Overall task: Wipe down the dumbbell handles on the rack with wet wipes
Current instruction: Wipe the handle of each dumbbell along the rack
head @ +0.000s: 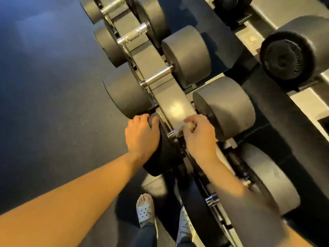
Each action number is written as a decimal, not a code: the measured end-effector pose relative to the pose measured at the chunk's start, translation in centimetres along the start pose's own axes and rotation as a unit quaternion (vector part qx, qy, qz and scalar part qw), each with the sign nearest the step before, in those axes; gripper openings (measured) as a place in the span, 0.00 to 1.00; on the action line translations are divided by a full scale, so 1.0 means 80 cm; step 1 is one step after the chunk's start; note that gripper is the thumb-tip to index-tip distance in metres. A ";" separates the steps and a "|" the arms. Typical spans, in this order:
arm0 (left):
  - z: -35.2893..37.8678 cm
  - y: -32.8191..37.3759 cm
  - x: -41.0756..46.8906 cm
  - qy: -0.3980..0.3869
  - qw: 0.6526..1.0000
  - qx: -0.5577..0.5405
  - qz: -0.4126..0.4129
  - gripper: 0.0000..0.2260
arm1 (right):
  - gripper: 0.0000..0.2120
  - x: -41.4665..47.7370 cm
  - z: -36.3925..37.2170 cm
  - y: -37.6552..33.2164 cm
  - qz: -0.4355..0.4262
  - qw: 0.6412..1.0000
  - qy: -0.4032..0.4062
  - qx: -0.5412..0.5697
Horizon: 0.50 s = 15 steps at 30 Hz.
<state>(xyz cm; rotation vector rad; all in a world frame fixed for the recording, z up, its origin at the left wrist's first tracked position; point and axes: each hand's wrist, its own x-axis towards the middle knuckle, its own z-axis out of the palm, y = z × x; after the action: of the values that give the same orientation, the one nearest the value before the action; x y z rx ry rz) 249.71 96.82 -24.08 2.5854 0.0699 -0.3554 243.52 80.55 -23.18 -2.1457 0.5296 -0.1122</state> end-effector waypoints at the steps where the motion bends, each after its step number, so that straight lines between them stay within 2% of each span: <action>1: 0.007 0.000 -0.004 0.029 0.999 0.013 0.008 0.20 | 0.07 0.013 0.009 0.003 -0.068 0.994 -0.038 -0.078; 3: 0.010 -0.001 -0.006 0.064 0.998 0.012 0.020 0.19 | 0.07 0.037 0.022 0.013 -0.167 0.949 -0.133 -0.232; 4: 0.009 -0.001 -0.006 0.065 0.998 0.010 0.018 0.18 | 0.05 0.043 0.025 0.014 -0.188 0.925 -0.174 -0.279; 6: 0.006 0.002 -0.006 0.064 0.998 0.020 0.012 0.18 | 0.03 0.047 0.031 0.012 -0.191 0.904 -0.236 -0.301; 10: 0.008 0.007 -0.010 0.064 0.997 0.037 0.014 0.17 | 0.06 0.058 0.034 -0.009 -0.153 0.895 -0.295 -0.296; 12: 0.009 0.004 -0.009 0.062 0.997 0.049 0.014 0.19 | 0.08 0.080 0.037 -0.018 -0.122 0.878 -0.340 -0.314; 15: 0.014 0.003 -0.007 0.066 0.995 0.071 0.004 0.21 | 0.05 0.117 0.049 -0.031 -0.030 0.840 -0.444 -0.311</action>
<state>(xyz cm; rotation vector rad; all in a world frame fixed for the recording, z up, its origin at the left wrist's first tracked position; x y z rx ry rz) 248.90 96.09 -24.72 2.7462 0.0833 -0.1914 253.85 80.91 -24.59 -2.4980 -0.0856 1.1175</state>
